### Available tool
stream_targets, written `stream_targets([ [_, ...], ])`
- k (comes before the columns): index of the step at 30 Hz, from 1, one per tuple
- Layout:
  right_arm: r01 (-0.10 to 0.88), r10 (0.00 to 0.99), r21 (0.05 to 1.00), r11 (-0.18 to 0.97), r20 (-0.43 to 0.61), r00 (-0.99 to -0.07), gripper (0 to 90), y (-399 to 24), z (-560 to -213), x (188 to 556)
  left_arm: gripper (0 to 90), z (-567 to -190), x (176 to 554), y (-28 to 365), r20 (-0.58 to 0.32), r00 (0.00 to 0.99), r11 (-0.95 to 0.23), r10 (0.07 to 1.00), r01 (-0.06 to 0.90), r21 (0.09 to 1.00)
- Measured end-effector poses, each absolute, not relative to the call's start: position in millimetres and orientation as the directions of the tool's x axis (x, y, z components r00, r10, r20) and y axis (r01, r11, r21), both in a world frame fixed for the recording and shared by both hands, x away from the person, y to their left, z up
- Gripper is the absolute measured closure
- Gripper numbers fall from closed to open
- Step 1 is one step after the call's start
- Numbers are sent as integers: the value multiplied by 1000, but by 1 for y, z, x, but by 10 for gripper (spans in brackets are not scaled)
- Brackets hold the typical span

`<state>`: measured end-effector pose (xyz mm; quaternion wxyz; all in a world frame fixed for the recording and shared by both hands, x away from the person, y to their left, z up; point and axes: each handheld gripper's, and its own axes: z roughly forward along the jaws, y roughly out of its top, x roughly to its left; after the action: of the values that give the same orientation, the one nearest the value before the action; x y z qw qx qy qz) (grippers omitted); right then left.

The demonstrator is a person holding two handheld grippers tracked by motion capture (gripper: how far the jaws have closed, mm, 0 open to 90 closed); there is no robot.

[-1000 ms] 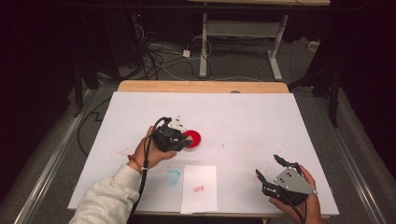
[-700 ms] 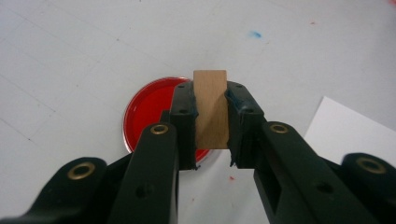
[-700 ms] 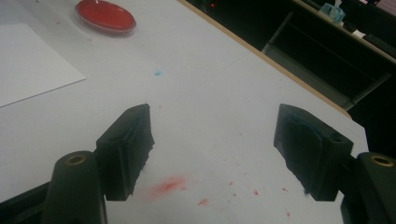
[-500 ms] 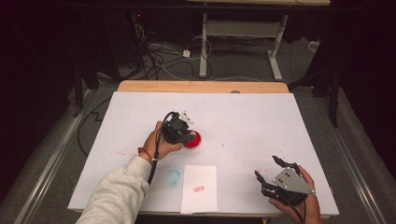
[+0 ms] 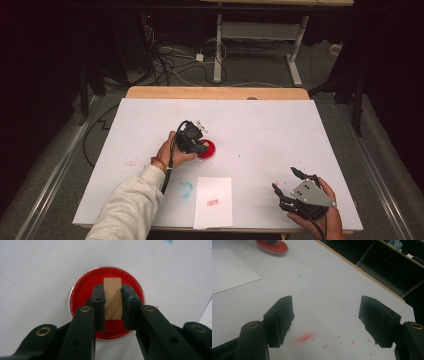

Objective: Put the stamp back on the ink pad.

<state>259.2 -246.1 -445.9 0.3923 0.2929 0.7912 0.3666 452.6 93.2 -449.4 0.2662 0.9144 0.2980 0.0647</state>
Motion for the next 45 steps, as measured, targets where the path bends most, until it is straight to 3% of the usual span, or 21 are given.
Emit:
stream_targets([
  [23,175,744,805,567,-410,-528,281,-245,-446,259,674,-445,451,98,-34,809,-666,587,506,548],
  [35,174,741,803,571,-412,-531,277,-244,-447,258,551,-425,438,107,19,804,-625,595,448,640],
  [45,172,741,803,570,-413,-530,275,-244,-446,258,361,-423,422,110,91,778,-574,622,373,729],
])
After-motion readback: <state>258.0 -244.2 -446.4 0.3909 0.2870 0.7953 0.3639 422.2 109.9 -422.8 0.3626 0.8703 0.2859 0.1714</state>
